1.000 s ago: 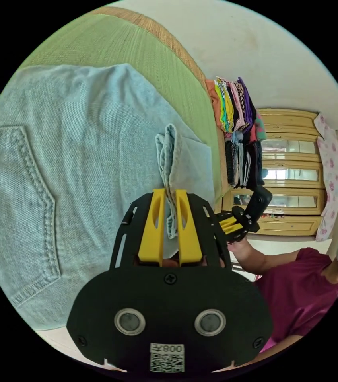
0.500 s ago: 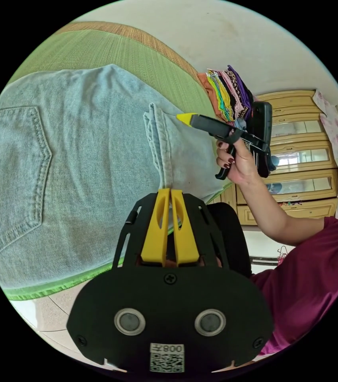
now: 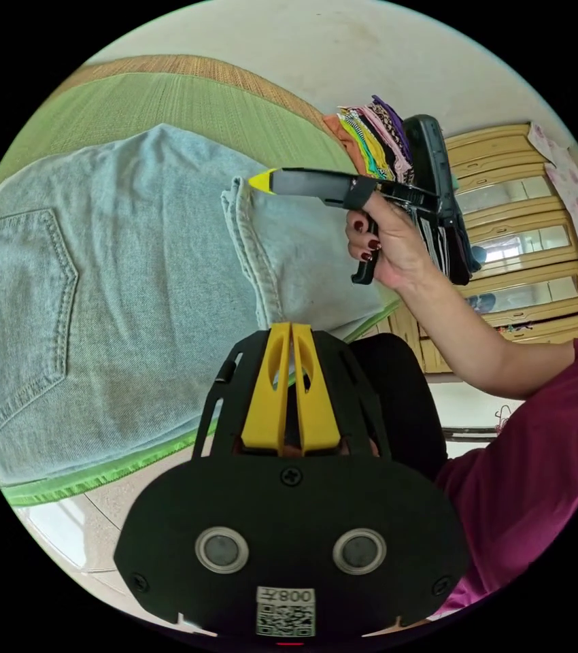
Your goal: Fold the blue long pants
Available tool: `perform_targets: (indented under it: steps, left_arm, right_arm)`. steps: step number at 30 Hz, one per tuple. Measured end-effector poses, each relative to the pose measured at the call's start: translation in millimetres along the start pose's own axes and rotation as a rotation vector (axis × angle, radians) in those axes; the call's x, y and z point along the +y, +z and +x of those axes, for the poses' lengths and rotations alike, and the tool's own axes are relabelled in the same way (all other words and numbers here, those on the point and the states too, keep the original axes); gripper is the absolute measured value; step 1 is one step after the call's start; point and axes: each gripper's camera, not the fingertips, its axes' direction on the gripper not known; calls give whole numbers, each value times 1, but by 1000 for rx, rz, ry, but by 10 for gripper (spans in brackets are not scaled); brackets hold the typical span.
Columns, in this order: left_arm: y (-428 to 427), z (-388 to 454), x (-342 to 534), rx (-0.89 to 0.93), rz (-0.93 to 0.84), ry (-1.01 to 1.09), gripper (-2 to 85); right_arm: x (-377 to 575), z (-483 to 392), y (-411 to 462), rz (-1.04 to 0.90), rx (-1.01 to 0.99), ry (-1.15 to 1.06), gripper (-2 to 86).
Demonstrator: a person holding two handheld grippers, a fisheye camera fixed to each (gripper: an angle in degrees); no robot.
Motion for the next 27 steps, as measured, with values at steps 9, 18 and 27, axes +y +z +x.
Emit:
perform_targets:
  steps: [9, 18, 27]
  left_arm:
    - [-75, 43, -21, -36, 15, 42, 1]
    - [-131, 65, -47, -15, 5, 7, 1]
    - [-206, 123, -88, -109, 37, 16, 2]
  right_arm:
    - [32, 14, -10, 21, -59, 14, 1]
    - [223, 43, -31, -39, -122, 164, 1]
    - [297, 65, -13, -4, -148, 226, 1]
